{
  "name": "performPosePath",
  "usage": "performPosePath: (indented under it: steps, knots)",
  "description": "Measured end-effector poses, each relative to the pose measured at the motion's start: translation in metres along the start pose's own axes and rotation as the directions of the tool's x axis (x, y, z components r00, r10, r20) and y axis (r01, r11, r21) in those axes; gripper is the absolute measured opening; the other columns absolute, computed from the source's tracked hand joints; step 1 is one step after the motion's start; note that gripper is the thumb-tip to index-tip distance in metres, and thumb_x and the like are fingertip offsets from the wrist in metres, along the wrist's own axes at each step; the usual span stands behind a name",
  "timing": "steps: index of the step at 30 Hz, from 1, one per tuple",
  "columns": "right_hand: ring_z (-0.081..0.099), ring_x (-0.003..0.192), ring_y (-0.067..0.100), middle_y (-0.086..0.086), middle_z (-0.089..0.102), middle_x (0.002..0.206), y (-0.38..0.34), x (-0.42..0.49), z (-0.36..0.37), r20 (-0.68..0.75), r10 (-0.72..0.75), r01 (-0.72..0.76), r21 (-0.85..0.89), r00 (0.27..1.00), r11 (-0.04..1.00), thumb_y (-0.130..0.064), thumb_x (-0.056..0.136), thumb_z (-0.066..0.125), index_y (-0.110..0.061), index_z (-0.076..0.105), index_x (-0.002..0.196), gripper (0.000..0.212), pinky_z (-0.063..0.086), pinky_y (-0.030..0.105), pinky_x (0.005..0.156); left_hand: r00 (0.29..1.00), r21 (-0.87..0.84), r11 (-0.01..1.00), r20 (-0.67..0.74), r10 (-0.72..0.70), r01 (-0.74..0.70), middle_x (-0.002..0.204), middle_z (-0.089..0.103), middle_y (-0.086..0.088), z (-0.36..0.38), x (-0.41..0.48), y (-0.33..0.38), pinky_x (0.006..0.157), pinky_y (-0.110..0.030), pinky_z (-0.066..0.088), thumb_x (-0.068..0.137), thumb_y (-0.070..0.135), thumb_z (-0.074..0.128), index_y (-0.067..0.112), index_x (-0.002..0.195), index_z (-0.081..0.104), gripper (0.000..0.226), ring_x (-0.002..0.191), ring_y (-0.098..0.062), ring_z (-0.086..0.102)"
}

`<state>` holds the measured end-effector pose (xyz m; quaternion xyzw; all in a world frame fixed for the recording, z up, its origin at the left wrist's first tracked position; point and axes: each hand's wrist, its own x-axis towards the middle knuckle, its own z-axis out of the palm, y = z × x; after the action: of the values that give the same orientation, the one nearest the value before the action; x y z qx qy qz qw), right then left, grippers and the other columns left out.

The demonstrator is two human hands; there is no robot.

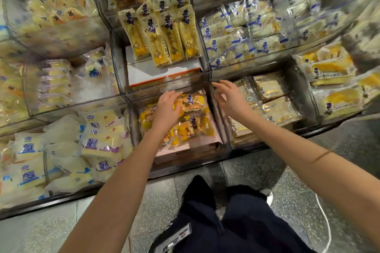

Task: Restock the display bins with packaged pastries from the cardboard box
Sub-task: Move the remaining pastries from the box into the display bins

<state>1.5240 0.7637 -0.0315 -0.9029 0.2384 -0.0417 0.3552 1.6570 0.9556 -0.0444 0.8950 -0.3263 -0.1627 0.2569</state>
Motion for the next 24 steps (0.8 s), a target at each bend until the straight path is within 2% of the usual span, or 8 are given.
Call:
performPosePath:
  steps: [5, 8, 11, 16, 19, 24]
  knots:
    - [0.036, 0.138, 0.032, 0.019, 0.041, 0.148, 0.052, -0.038, -0.072, -0.130, 0.083, -0.089, -0.042, 0.988, 0.995, -0.015, 0.097, 0.056, -0.013, 0.050, 0.142, 0.045, 0.027, 0.036, 0.112, 0.976, 0.006, 0.976, 0.034, 0.216, -0.216, 0.140, 0.052, -0.013, 0.024, 0.021, 0.088, 0.116, -0.044, 0.026, 0.094, 0.010, 0.057, 0.011, 0.137, 0.053, 0.043, 0.137, -0.034, 0.038]
    - [0.033, 0.139, 0.030, 0.017, 0.036, 0.151, 0.094, -0.078, -0.128, -0.205, 0.183, -0.201, -0.071, 0.961, 0.977, -0.024, 0.100, 0.053, -0.017, 0.041, 0.148, 0.050, 0.027, 0.035, 0.111, 0.929, -0.001, 0.930, 0.037, 0.368, -0.369, 0.132, 0.057, -0.018, 0.053, 0.031, 0.166, 0.112, -0.045, 0.031, 0.089, 0.005, 0.062, 0.005, 0.134, 0.055, 0.045, 0.127, -0.036, 0.046]
    - [0.031, 0.138, 0.032, 0.017, 0.032, 0.151, 0.149, -0.129, -0.183, -0.293, 0.301, -0.341, -0.097, 0.908, 0.935, -0.032, 0.101, 0.048, -0.021, 0.033, 0.151, 0.053, 0.028, 0.039, 0.110, 0.859, -0.002, 0.864, 0.102, 0.501, -0.503, 0.134, 0.056, -0.019, 0.096, 0.031, 0.253, 0.112, -0.049, 0.032, 0.087, 0.005, 0.064, 0.005, 0.136, 0.053, 0.049, 0.128, -0.039, 0.046]
    - [0.020, 0.146, 0.032, 0.019, 0.022, 0.158, 0.247, -0.231, -0.267, -0.414, 0.456, -0.527, -0.069, 0.788, 0.847, -0.034, 0.101, 0.050, -0.018, 0.029, 0.153, 0.059, 0.018, 0.040, 0.115, 0.670, -0.011, 0.691, 0.239, 0.703, -0.722, 0.137, 0.052, -0.021, 0.185, 0.019, 0.398, 0.112, -0.048, 0.032, 0.090, 0.016, 0.063, 0.005, 0.140, 0.049, 0.053, 0.131, -0.039, 0.044]
    - [0.022, 0.145, 0.034, 0.022, 0.023, 0.157, 0.300, -0.299, -0.311, -0.484, 0.547, -0.637, -0.029, 0.683, 0.770, -0.034, 0.099, 0.052, -0.017, 0.030, 0.153, 0.060, 0.019, 0.039, 0.116, 0.566, -0.039, 0.601, 0.296, 0.770, -0.798, 0.142, 0.048, -0.021, 0.239, -0.004, 0.479, 0.113, -0.045, 0.030, 0.088, 0.012, 0.065, 0.007, 0.142, 0.047, 0.057, 0.133, -0.038, 0.040]
    - [0.019, 0.146, 0.036, 0.020, 0.019, 0.159, 0.368, -0.408, -0.360, -0.520, 0.687, -0.776, 0.071, 0.508, 0.627, -0.038, 0.099, 0.051, -0.019, 0.025, 0.154, 0.063, 0.019, 0.045, 0.119, 0.336, -0.120, 0.411, 0.395, 0.855, -0.904, 0.145, 0.046, -0.019, 0.330, -0.054, 0.597, 0.117, -0.044, 0.024, 0.090, 0.018, 0.066, 0.007, 0.144, 0.044, 0.059, 0.136, -0.039, 0.037]
